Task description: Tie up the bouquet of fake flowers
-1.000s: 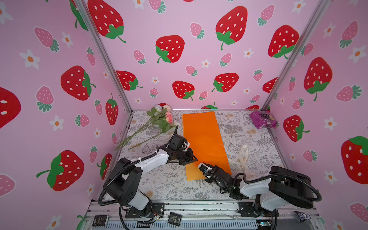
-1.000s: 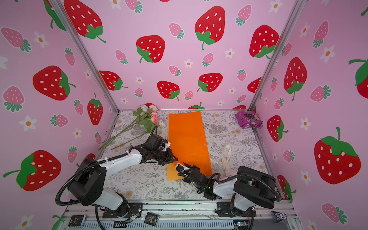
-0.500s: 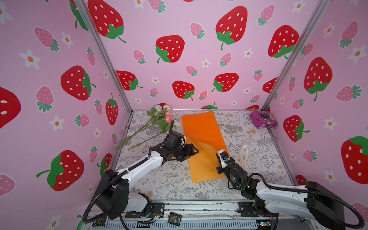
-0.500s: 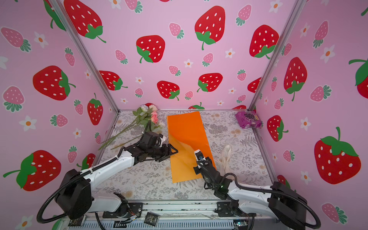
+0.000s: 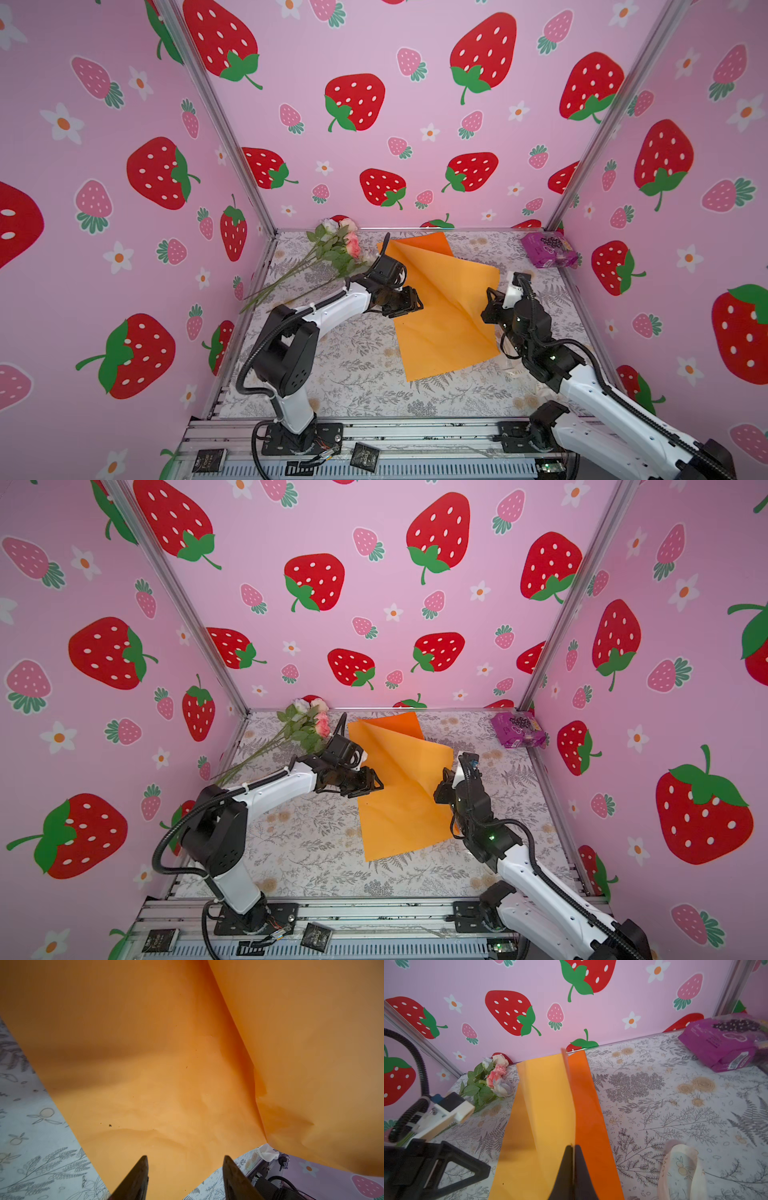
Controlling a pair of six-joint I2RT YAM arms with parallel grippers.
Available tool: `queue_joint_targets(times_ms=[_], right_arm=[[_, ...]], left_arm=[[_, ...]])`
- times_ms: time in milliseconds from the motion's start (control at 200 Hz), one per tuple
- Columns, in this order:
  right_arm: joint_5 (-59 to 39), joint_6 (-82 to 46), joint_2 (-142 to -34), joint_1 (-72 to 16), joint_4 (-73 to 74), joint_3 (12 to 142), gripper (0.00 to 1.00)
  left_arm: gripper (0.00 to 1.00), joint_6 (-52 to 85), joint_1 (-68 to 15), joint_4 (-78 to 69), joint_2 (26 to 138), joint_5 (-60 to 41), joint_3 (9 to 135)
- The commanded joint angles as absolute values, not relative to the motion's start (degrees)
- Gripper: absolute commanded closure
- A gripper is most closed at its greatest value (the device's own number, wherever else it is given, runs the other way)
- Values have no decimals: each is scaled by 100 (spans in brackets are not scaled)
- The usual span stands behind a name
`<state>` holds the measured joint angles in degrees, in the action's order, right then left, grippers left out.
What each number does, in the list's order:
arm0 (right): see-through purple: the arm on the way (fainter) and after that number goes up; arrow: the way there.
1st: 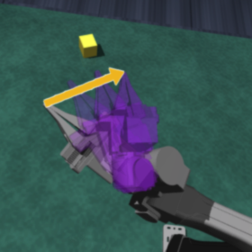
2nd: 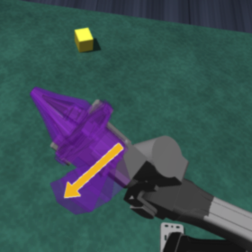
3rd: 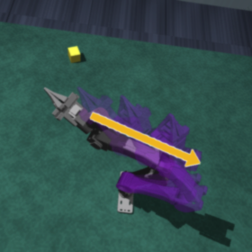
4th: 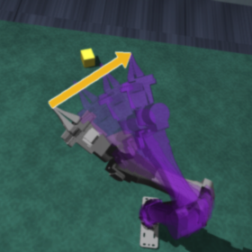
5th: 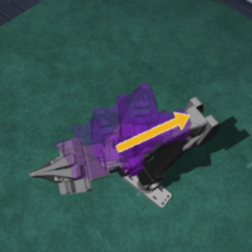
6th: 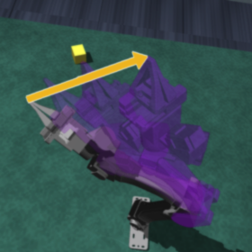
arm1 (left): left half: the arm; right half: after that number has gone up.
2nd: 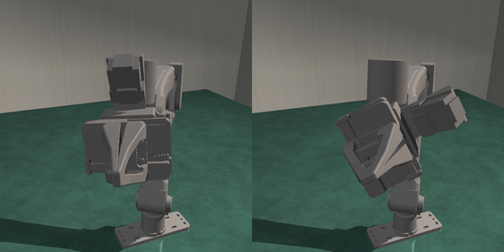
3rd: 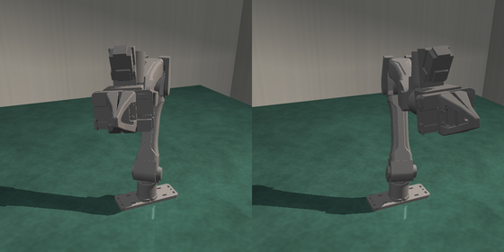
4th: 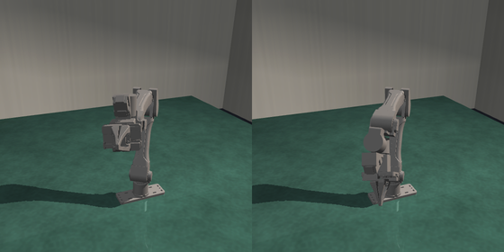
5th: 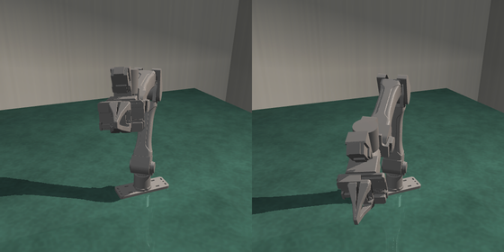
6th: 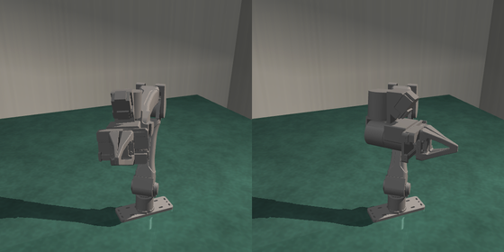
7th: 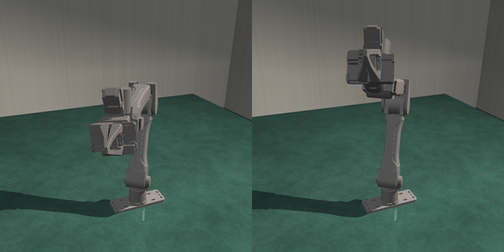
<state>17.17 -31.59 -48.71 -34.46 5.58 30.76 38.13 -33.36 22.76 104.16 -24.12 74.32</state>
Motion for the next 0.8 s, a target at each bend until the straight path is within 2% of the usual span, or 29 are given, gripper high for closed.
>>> queue_joint_targets(times_ms=[0,160,325,610,795], right_arm=[[806,-3948,-4856,-2847,79,3001,100],[52,-4168,-4781,-2026,194,2836,100],[-377,-4253,-4720,-1389,236,2723,100],[-1353,-4245,-5185,-88,588,2687,100],[-1594,-4038,-5761,497,744,2808,100]], left_arm=[[42,3311,-3586,2863,10993,-2265,8148],[46,3294,-3750,2997,11664,-2070,8515],[51,3344,-3809,3032,11788,-1815,8324],[57,3505,-3812,2761,11426,-1584,7146],[62,3624,-3812,2765,10962,-1509,6348]])
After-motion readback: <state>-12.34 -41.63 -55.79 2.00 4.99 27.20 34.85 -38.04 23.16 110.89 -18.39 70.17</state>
